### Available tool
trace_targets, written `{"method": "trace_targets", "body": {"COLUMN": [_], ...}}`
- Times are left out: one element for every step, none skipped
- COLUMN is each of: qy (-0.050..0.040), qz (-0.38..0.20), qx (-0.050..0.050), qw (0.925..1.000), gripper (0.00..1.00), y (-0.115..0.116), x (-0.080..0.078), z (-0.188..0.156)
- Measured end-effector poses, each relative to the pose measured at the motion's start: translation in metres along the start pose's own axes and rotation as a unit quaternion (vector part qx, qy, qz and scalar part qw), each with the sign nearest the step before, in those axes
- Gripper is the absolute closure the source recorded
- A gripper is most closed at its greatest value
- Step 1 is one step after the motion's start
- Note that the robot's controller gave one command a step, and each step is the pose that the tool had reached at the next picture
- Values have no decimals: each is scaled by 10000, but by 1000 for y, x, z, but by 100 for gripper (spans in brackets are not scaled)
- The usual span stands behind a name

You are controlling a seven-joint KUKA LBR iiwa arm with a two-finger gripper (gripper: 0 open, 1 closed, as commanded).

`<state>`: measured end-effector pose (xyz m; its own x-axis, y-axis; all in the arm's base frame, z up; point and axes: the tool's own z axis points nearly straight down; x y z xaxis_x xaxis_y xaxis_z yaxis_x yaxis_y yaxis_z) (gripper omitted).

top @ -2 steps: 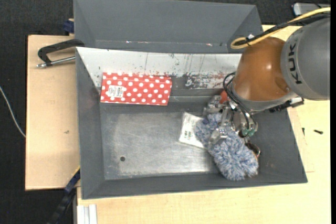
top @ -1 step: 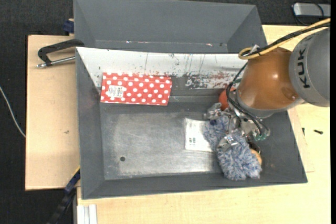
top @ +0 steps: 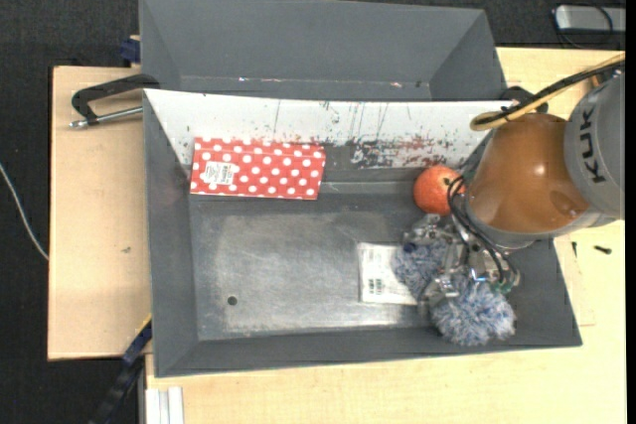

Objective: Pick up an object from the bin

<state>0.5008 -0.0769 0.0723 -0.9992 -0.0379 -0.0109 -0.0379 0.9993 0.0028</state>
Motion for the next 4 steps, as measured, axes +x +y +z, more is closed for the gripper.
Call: {"method": "trace_targets", "body": {"qy": [25, 24, 21, 23], "qz": [-890, -889, -885, -888], "qx": [11, 11, 10, 5], "qw": [9960, 9960, 9961, 9961], "gripper": [100, 100, 100, 100], "y": [15, 15, 16, 16], "x": [-38, -38, -38, -38], "z": [-5, -5, -8, -19]}}
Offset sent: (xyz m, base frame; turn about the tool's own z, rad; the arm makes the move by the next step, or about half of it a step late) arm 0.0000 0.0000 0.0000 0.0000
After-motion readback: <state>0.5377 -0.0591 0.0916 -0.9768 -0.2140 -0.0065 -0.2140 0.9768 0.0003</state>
